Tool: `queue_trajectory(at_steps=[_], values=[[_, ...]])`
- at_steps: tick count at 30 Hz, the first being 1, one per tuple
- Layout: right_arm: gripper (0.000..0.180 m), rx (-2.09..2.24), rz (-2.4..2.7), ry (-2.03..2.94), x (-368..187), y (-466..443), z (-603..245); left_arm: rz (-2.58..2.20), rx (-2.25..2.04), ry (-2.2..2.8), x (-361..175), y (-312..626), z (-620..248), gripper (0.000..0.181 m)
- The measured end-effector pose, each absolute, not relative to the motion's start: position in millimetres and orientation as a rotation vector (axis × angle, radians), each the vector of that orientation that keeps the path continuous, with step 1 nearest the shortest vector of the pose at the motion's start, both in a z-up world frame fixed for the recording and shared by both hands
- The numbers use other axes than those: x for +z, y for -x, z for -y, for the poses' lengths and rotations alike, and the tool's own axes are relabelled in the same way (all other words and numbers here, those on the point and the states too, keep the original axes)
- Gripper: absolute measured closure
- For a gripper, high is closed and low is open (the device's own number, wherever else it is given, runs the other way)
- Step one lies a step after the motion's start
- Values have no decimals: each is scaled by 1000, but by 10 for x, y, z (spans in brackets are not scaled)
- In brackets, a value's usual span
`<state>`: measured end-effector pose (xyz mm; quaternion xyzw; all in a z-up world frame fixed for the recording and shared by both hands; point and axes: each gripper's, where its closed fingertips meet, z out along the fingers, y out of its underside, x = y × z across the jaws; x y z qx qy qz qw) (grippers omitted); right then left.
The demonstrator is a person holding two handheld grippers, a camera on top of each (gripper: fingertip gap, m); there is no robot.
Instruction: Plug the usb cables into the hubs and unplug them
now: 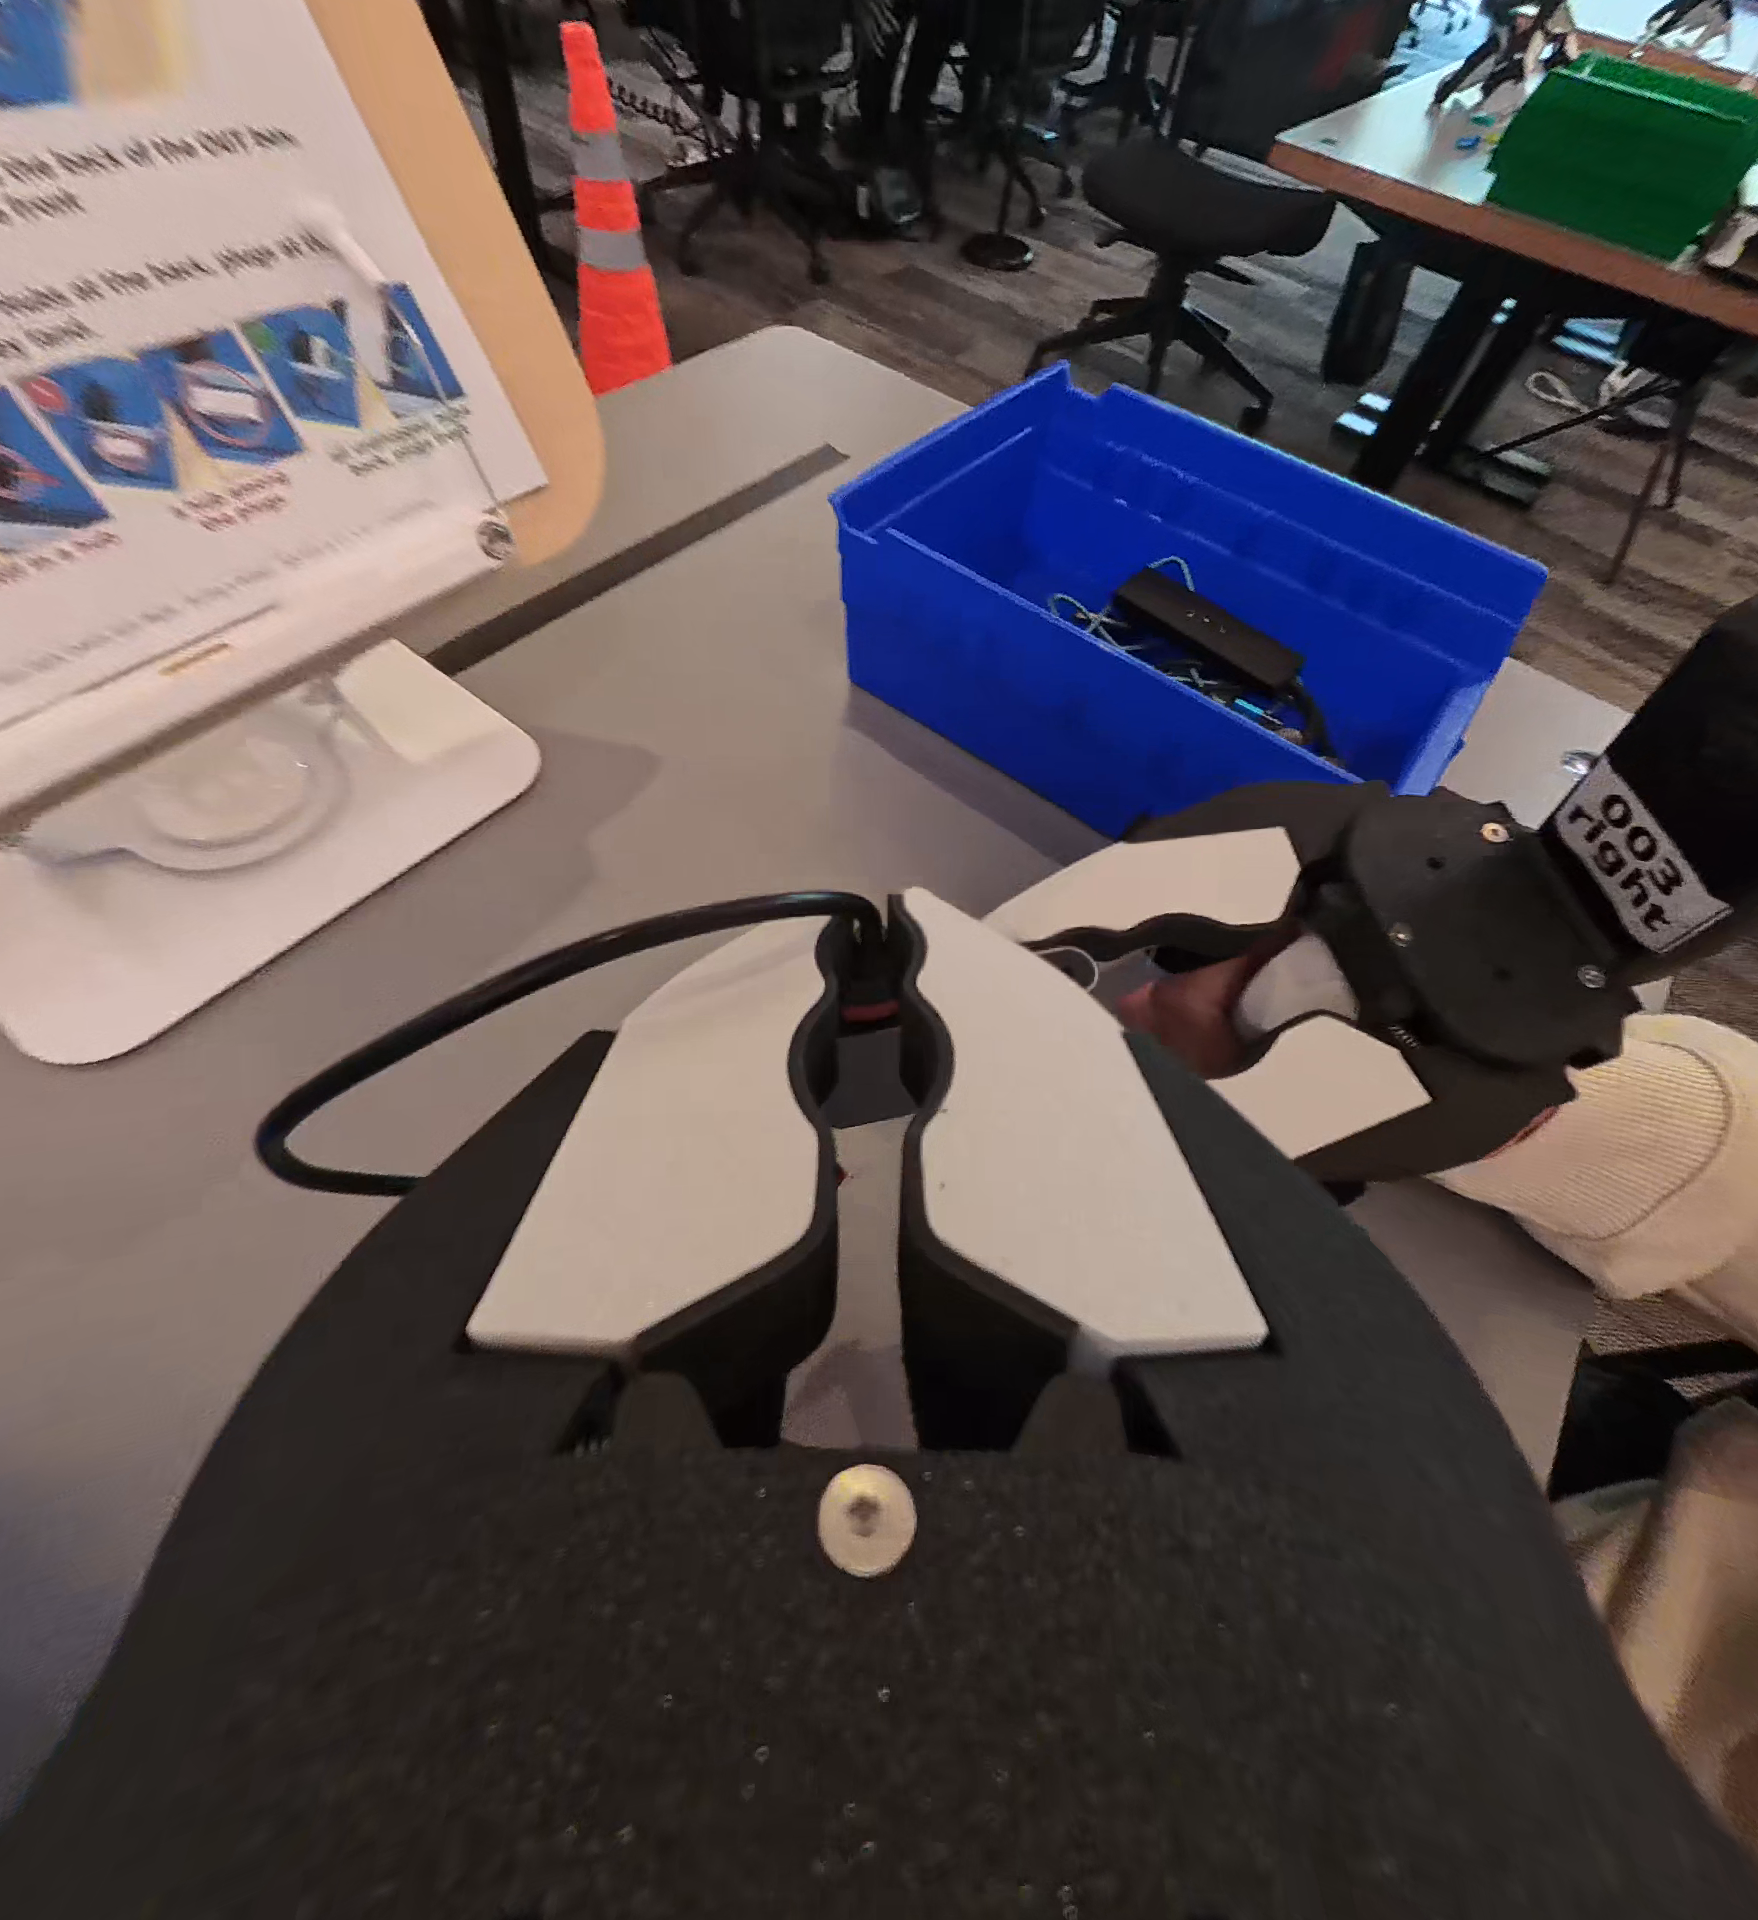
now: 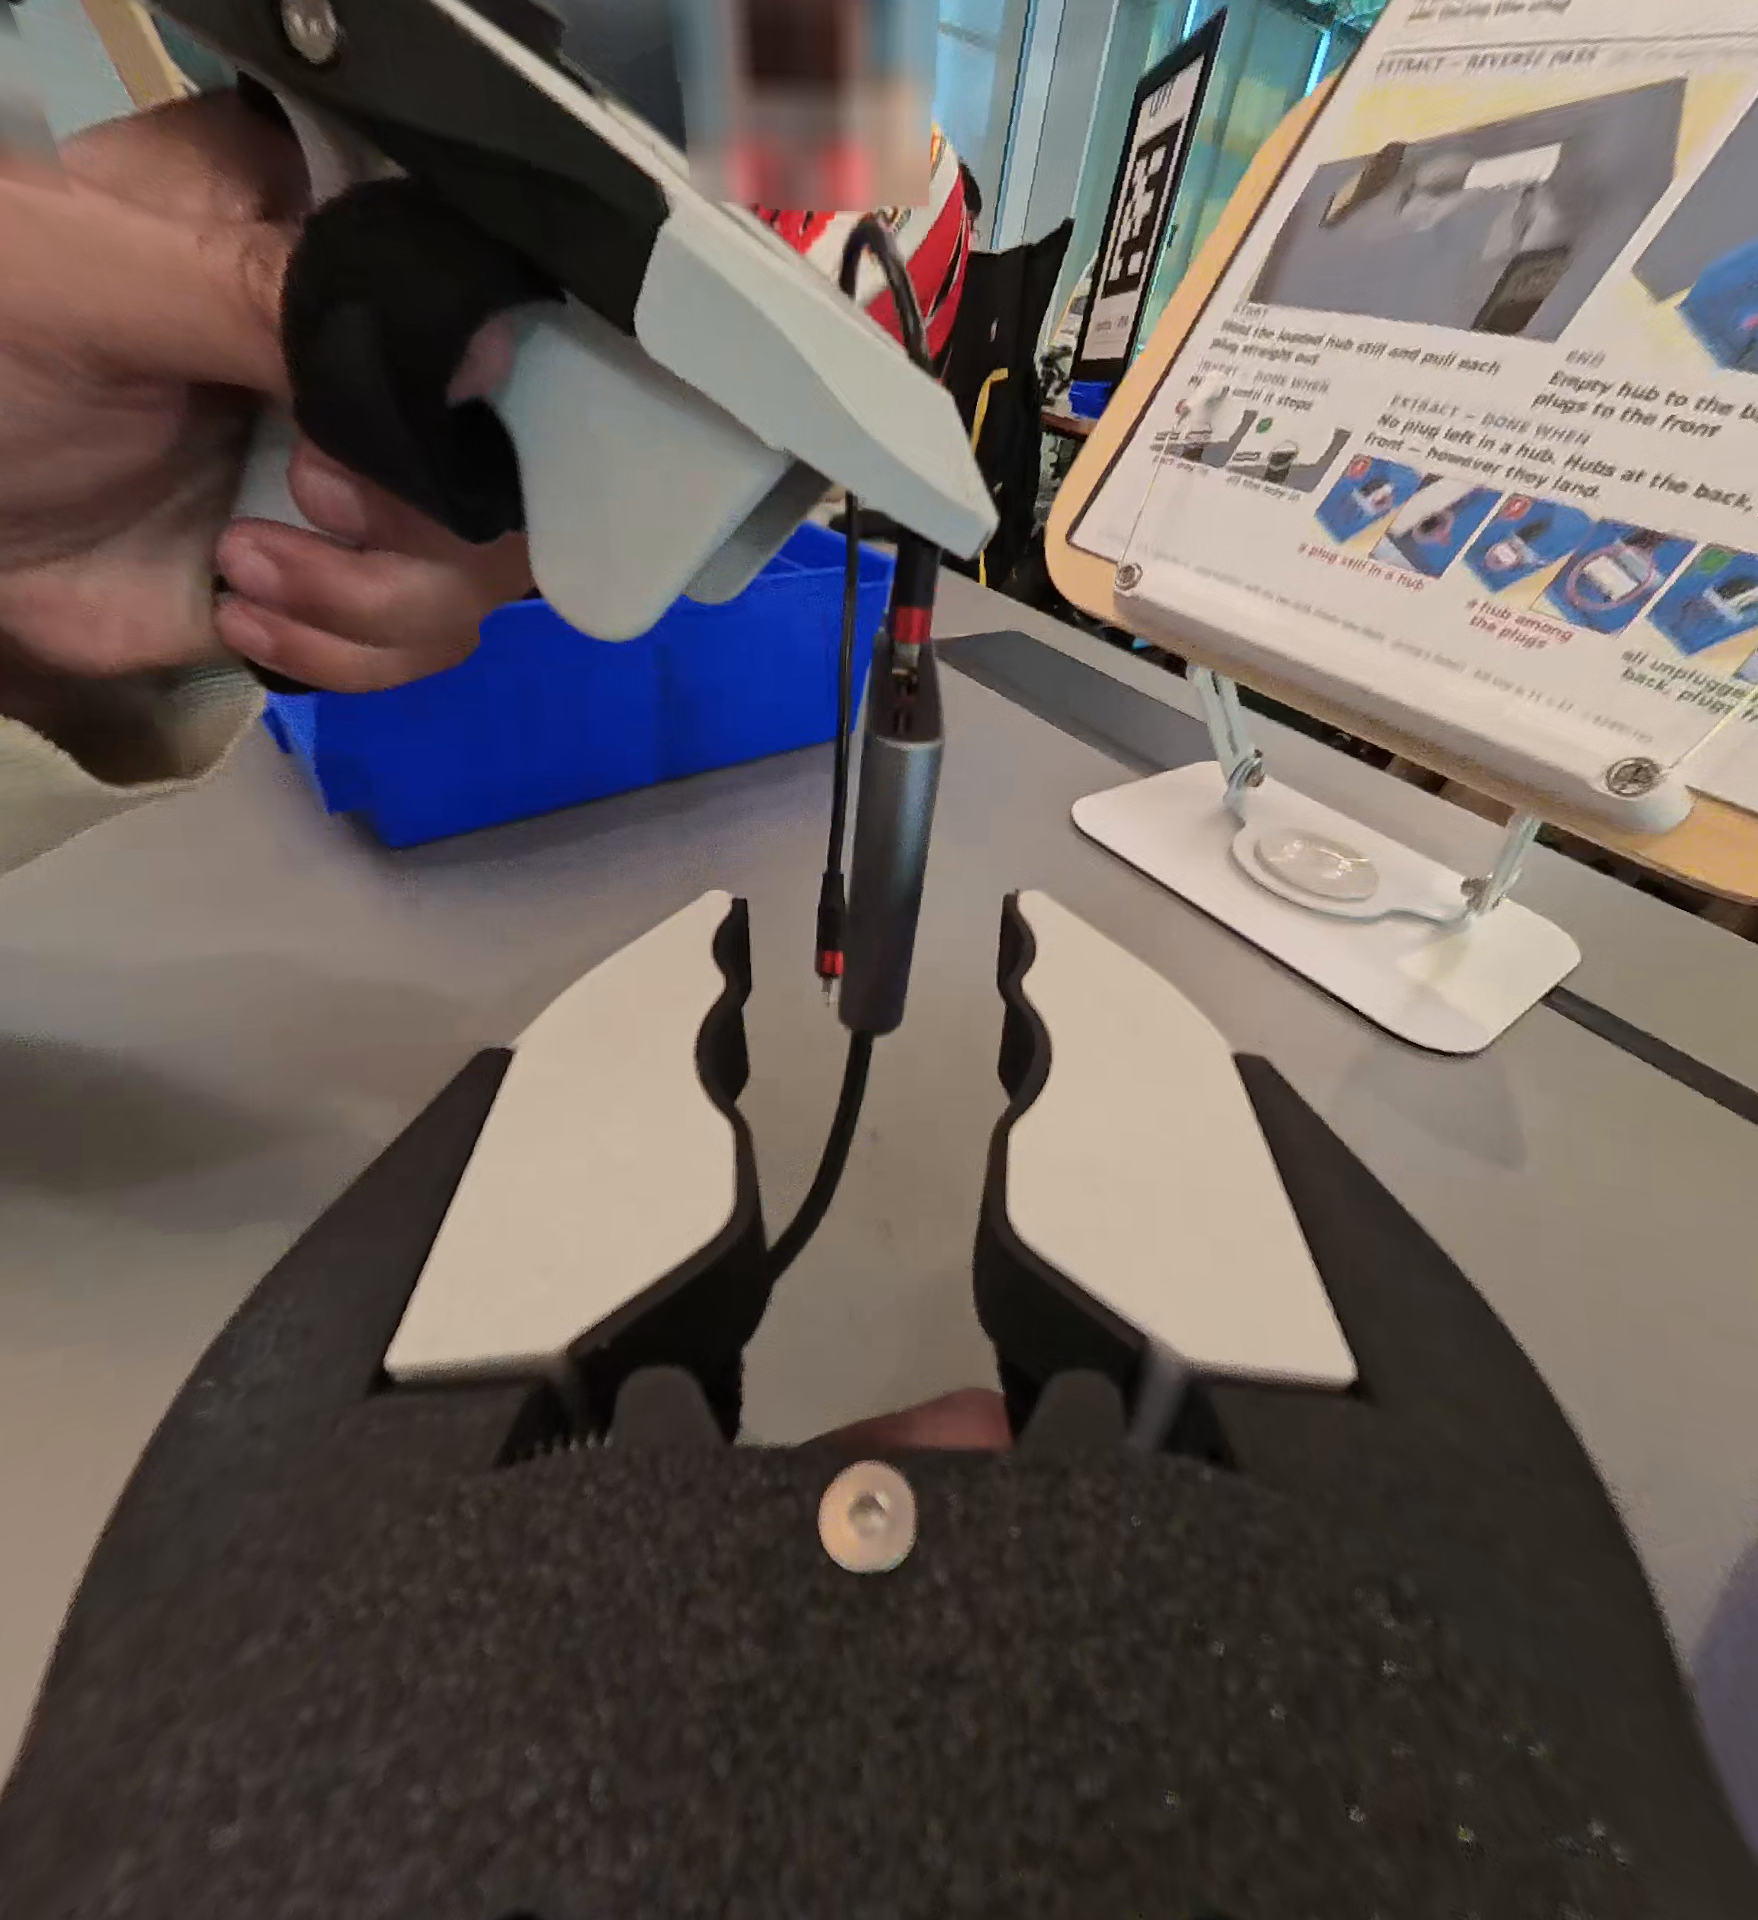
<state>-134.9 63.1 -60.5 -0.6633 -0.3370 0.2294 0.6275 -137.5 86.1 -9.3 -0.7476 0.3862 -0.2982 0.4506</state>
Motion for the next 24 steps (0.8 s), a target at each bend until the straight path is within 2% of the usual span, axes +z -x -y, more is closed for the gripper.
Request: queue_trajectory(at_steps=[10,11,12,13,22,24], values=[[136,474,773,1537,-757,1322,-739,-948,-802,1844,-265,1235,-873,176],[143,449,786,1543,-783,1318,-744,-942,-807,1843,-293,1235,-882,176],[165,407,807,1561,-821,1294,-749,-941,-820,1843,-323,1234,-882,176],[167,348,809,1595,-851,1242,-780,-941,-836,1839,-343,1236,-879,176],[168,145,912,1563,-903,1194,-809,-979,-877,1853,-441,1319,-843,175],[168,98,941,1545,-920,1203,-804,-1009,-900,1865,-462,1327,-783,167]])
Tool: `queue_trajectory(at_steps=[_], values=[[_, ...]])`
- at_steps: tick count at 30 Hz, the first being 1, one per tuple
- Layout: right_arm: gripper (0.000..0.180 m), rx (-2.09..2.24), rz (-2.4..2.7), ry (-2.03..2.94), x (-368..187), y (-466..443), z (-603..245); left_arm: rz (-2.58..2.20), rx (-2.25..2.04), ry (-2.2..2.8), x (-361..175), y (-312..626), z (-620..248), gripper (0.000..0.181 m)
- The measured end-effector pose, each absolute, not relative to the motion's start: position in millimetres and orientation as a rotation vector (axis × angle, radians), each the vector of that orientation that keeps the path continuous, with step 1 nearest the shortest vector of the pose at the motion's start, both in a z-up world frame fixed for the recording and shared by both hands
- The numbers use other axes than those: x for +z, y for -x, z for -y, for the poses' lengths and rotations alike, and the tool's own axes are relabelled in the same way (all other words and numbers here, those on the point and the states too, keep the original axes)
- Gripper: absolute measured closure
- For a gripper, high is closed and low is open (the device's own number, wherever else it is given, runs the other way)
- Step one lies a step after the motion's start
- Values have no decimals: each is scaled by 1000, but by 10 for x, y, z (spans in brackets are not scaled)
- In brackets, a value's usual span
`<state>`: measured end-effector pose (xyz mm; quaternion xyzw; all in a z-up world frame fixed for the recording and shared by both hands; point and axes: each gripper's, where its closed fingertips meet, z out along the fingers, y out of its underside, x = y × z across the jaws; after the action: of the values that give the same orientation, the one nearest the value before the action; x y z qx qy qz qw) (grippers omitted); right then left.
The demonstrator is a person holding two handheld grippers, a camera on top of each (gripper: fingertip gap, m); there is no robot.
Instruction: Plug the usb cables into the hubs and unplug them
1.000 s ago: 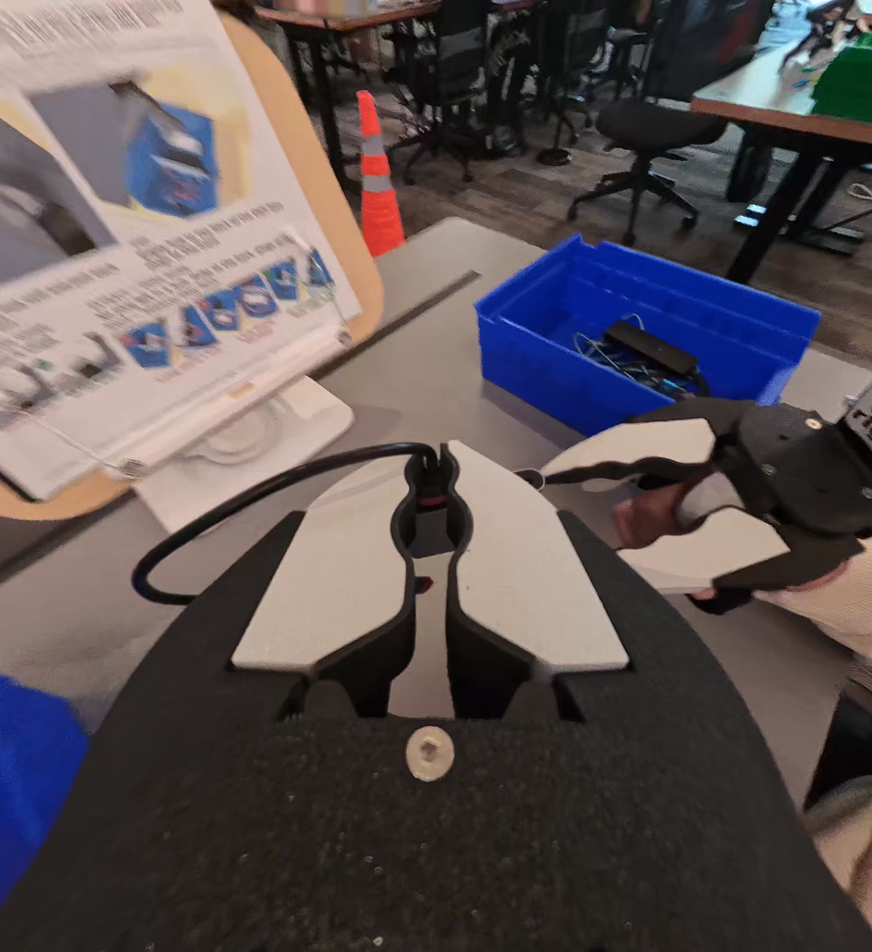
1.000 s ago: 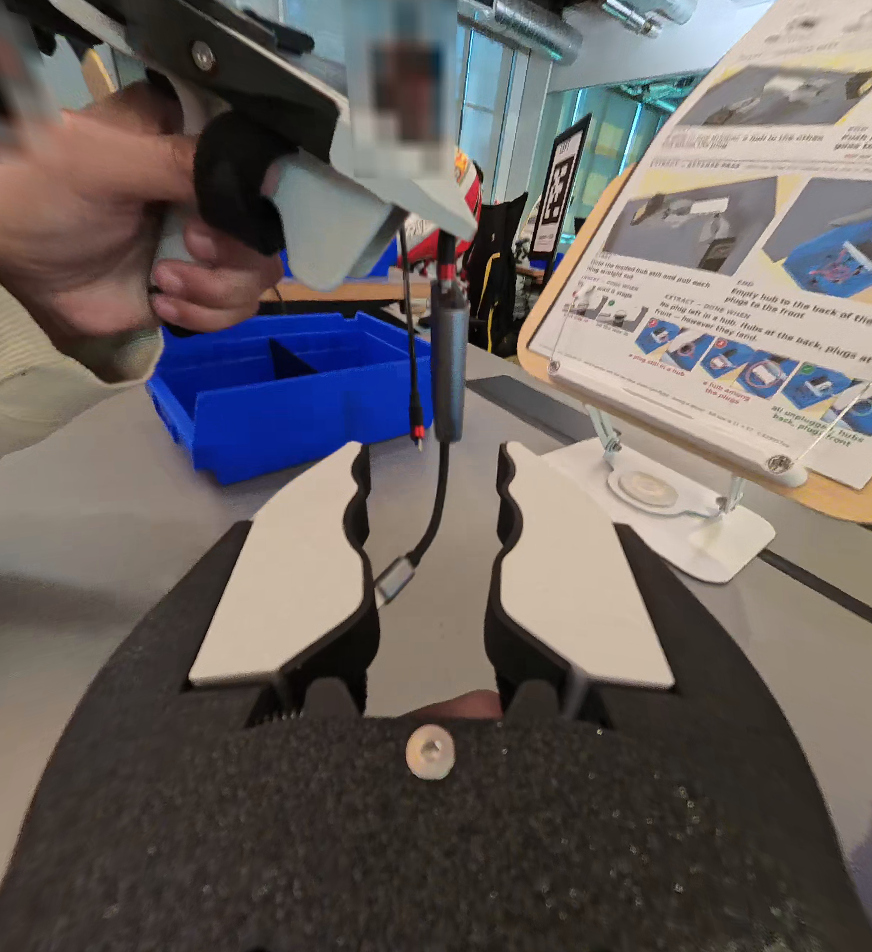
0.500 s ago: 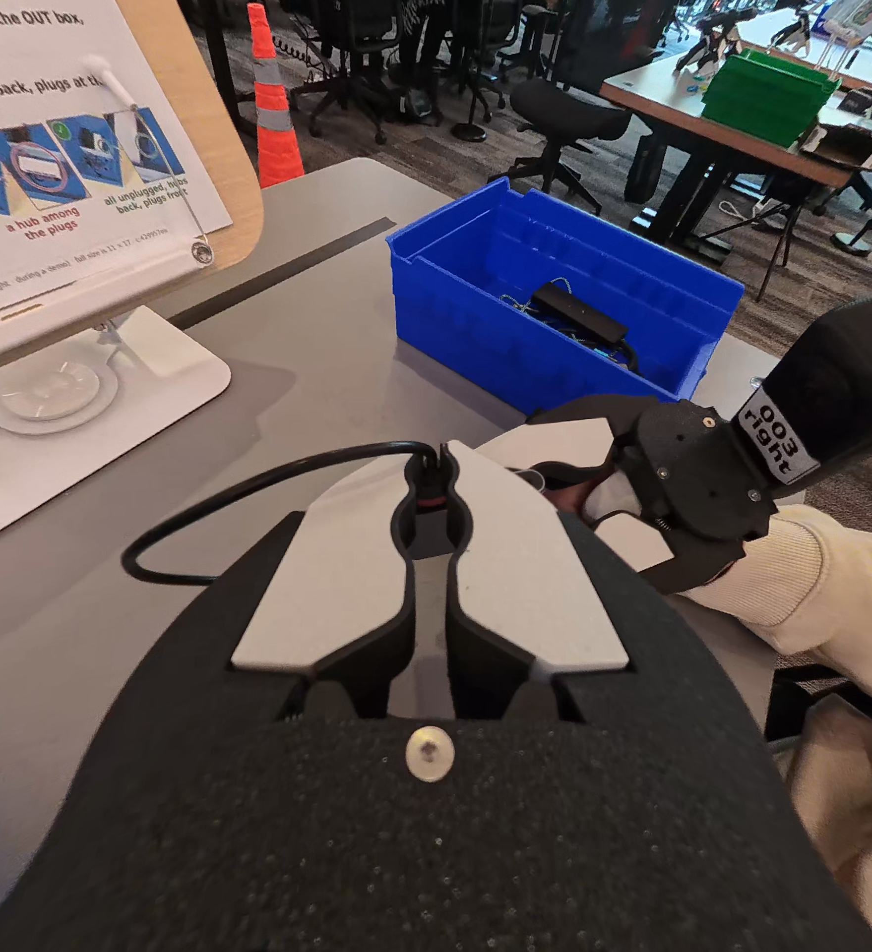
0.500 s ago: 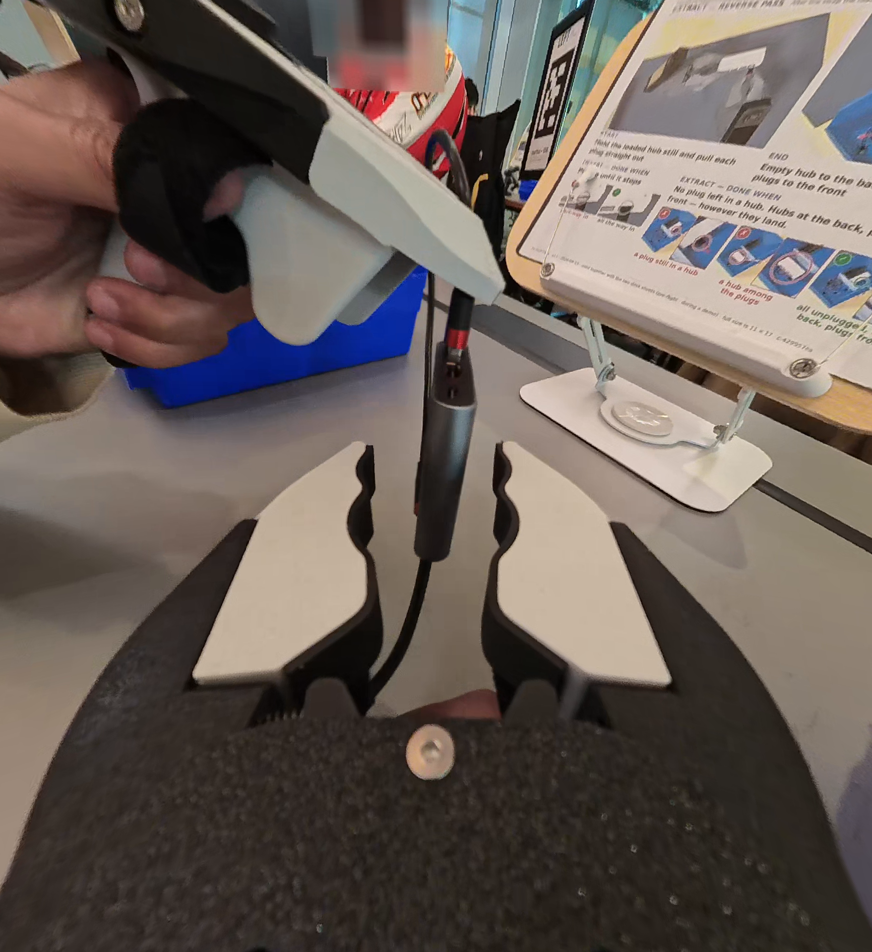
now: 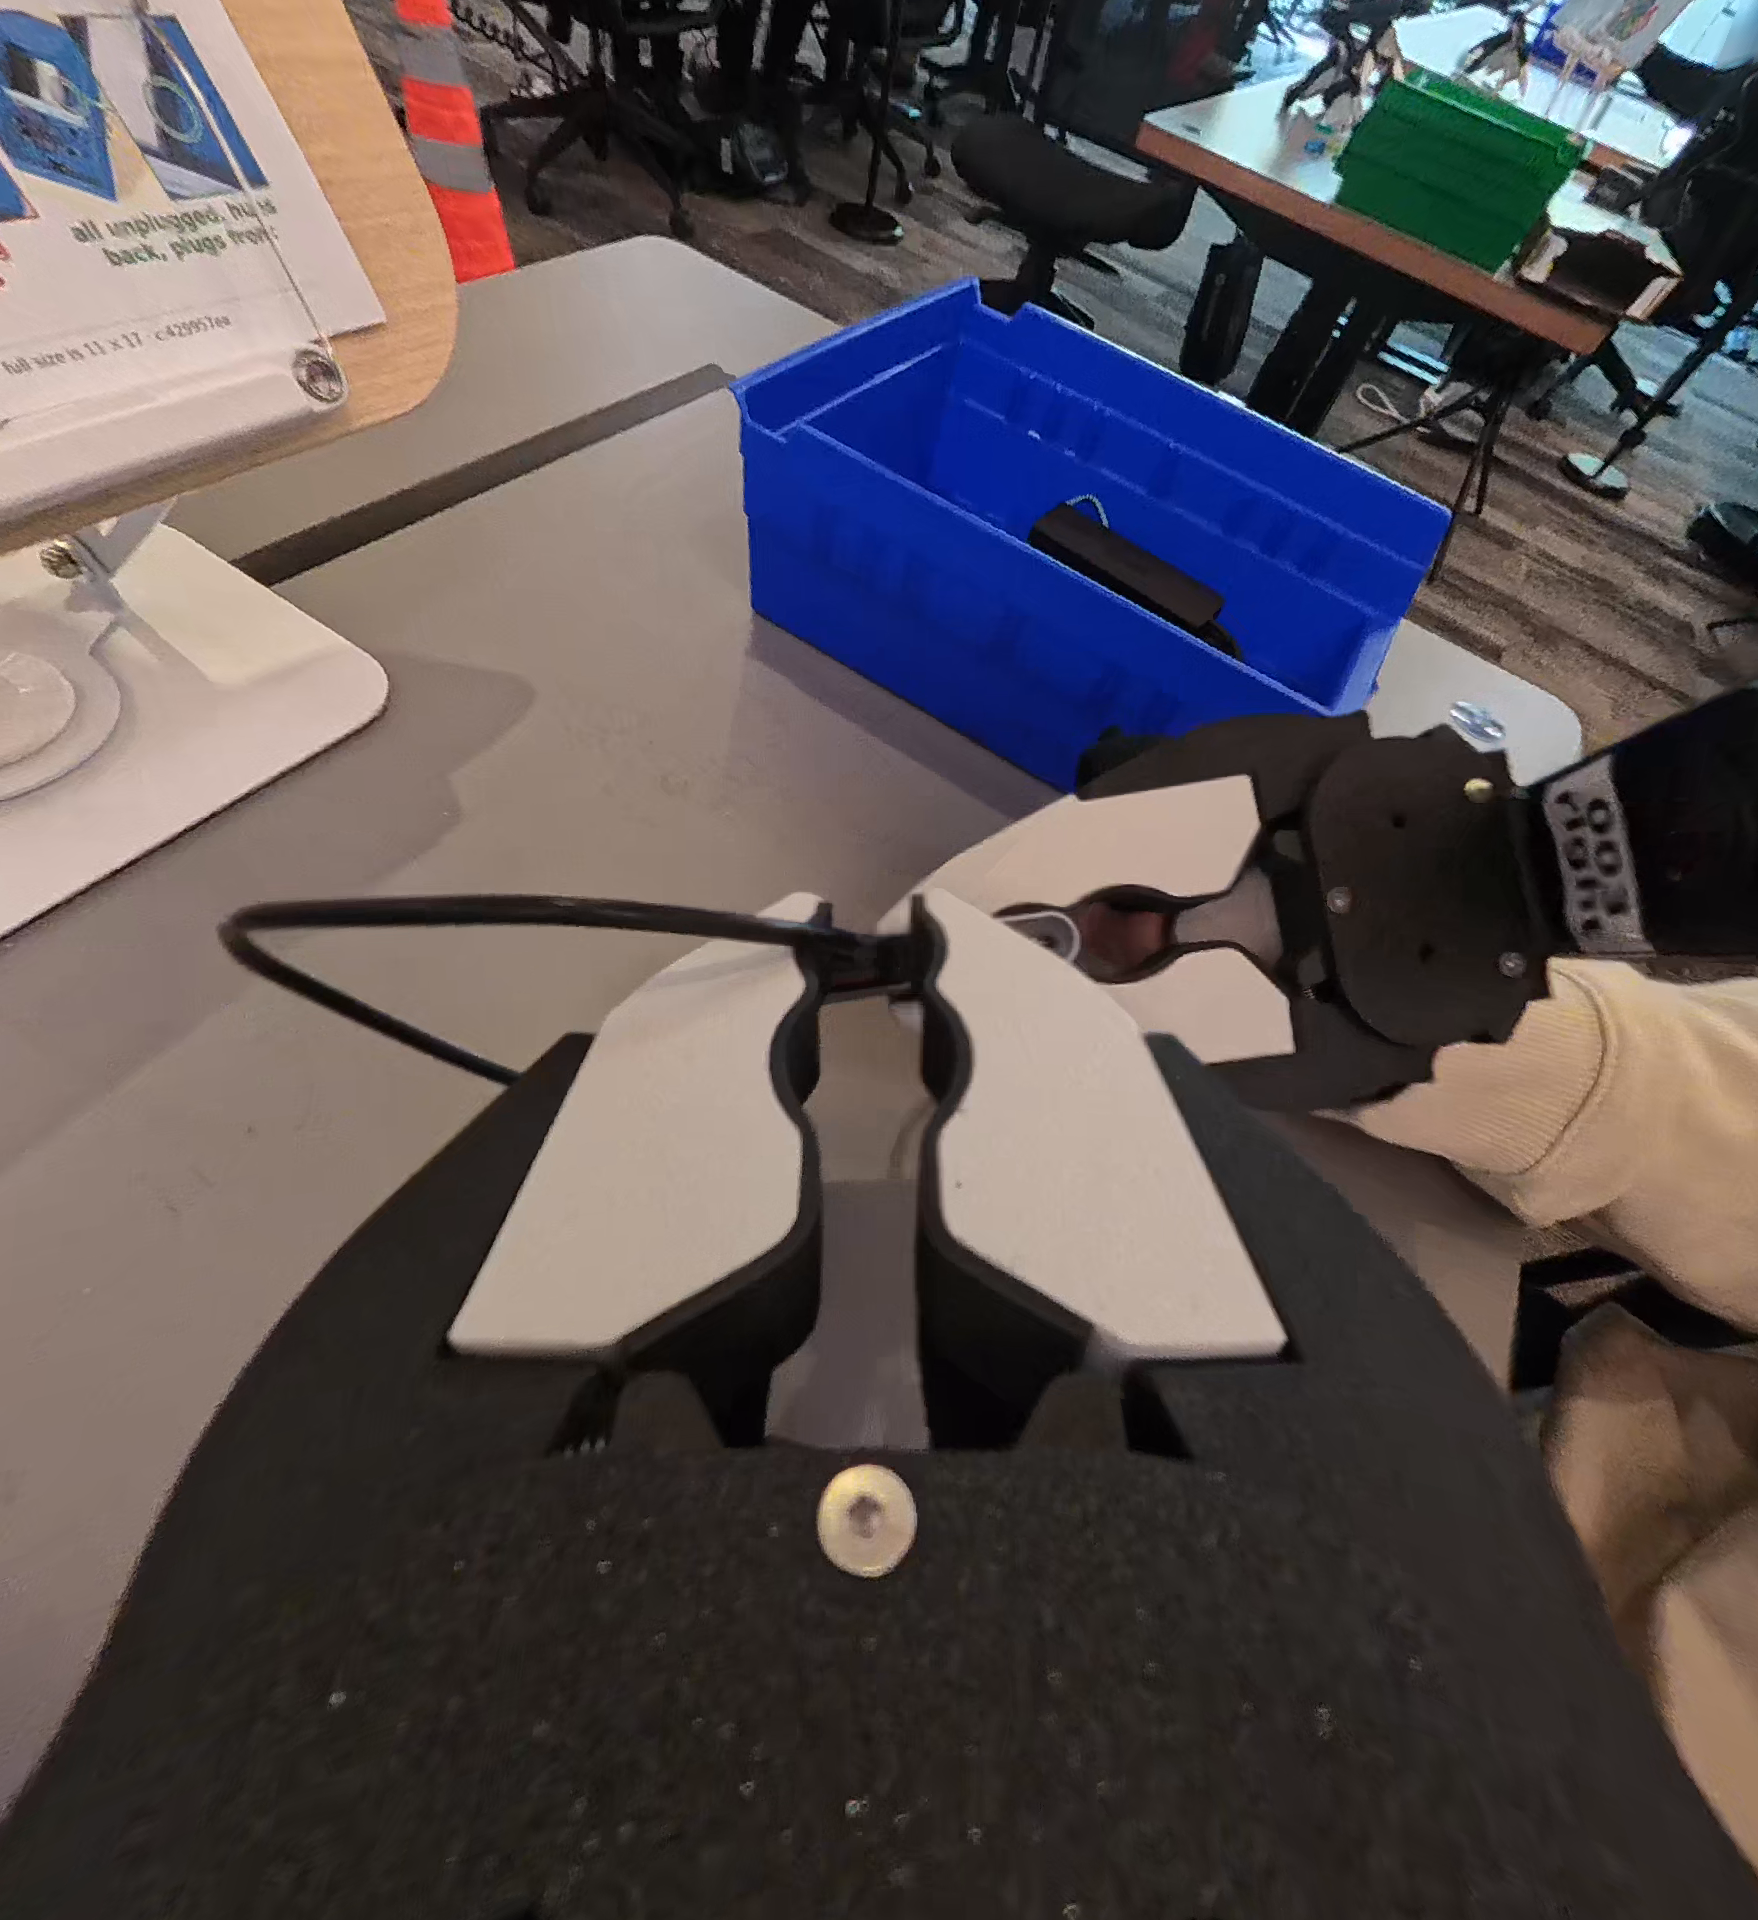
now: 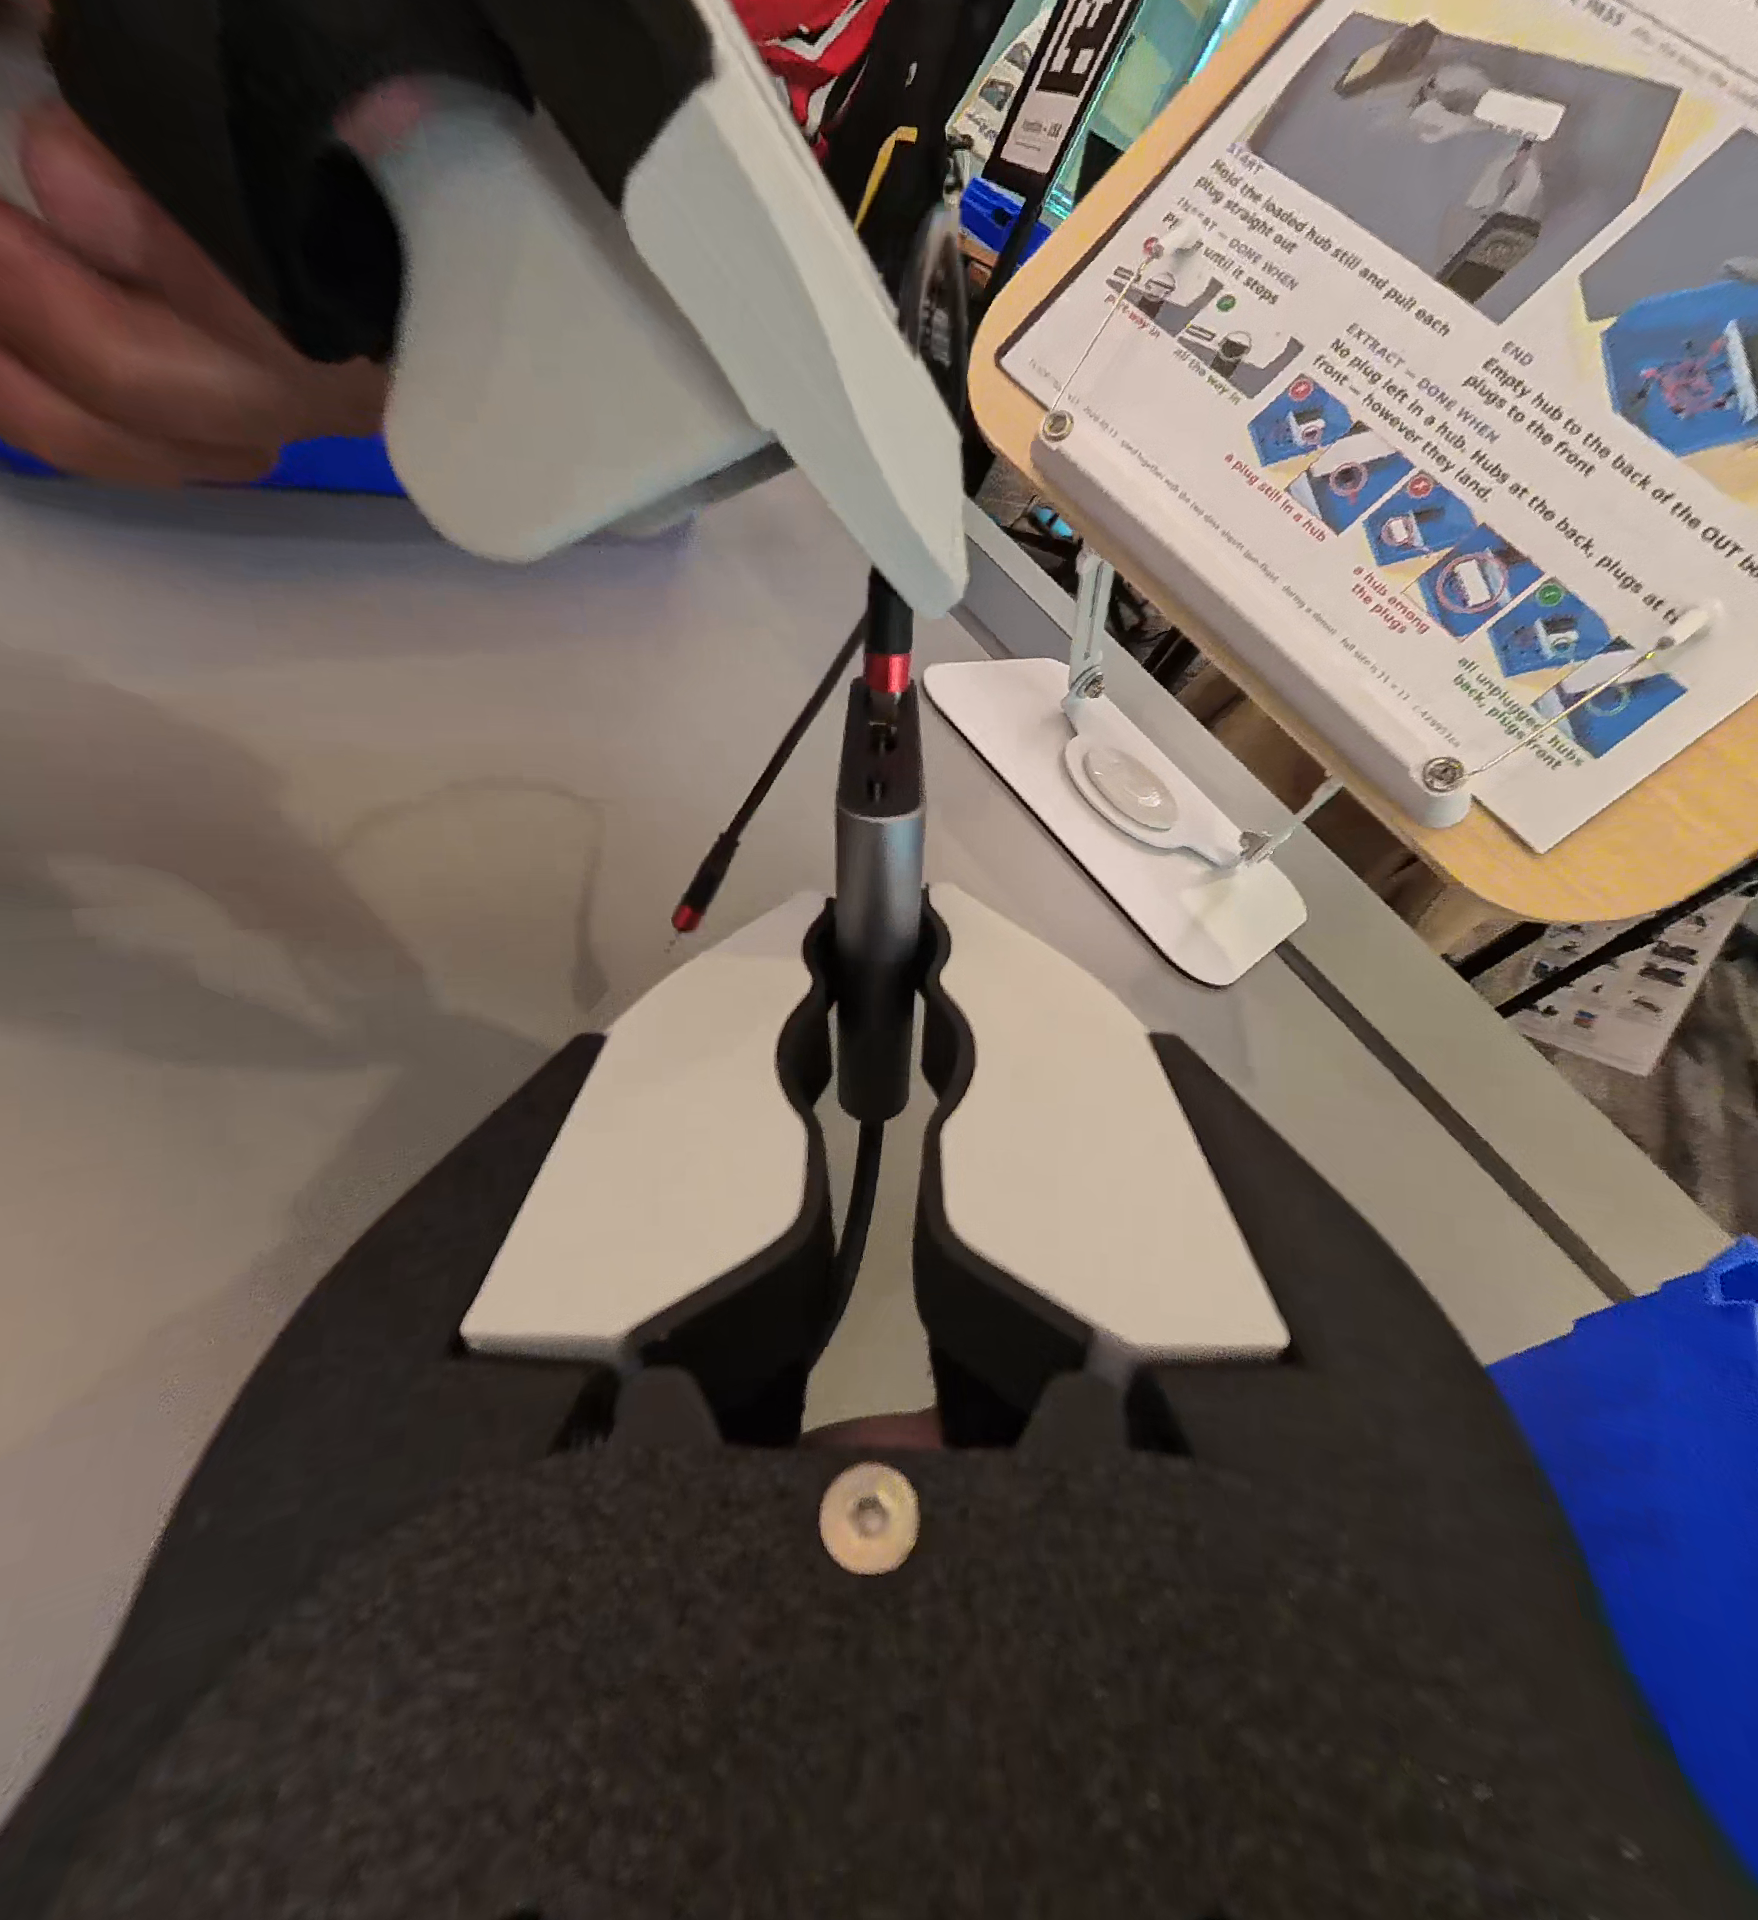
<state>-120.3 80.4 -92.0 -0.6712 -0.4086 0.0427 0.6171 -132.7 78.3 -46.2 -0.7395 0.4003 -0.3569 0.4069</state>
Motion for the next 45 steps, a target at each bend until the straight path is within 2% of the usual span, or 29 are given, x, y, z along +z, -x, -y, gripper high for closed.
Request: queue_trajectory(at_steps=[2,10,17,22,24,25,27,29,32,45], values=[[167,88,967,1545,-952,1222,-793,-1036,-907,1880,-488,1350,-713,154],[167,31,1071,1482,-994,1367,-676,-1120,-779,1887,-569,1512,-506,143],[168,-37,1081,1416,-931,1349,-629,-1044,-769,1849,-528,1531,-561,166],[167,-75,1090,1406,-940,1346,-627,-1037,-799,1869,-557,1535,-561,159],[167,-78,1093,1404,-944,1350,-627,-1030,-765,1887,-603,1552,-608,138],[167,-78,1097,1407,-952,1352,-628,-1036,-751,1893,-631,1558,-620,136],[167,-81,1106,1398,-952,1367,-616,-1058,-756,1907,-681,1550,-606,140],[167,-83,1112,1395,-959,1378,-609,-1068,-755,1918,-717,1560,-607,156],[167,-93,1122,1396,-974,1380,-613,-1074,-793,1955,-751,1575,-587,166],[167,-158,1187,1437,-1102,1399,-666,-1128,-689,2052,-866,1650,-562,166]])
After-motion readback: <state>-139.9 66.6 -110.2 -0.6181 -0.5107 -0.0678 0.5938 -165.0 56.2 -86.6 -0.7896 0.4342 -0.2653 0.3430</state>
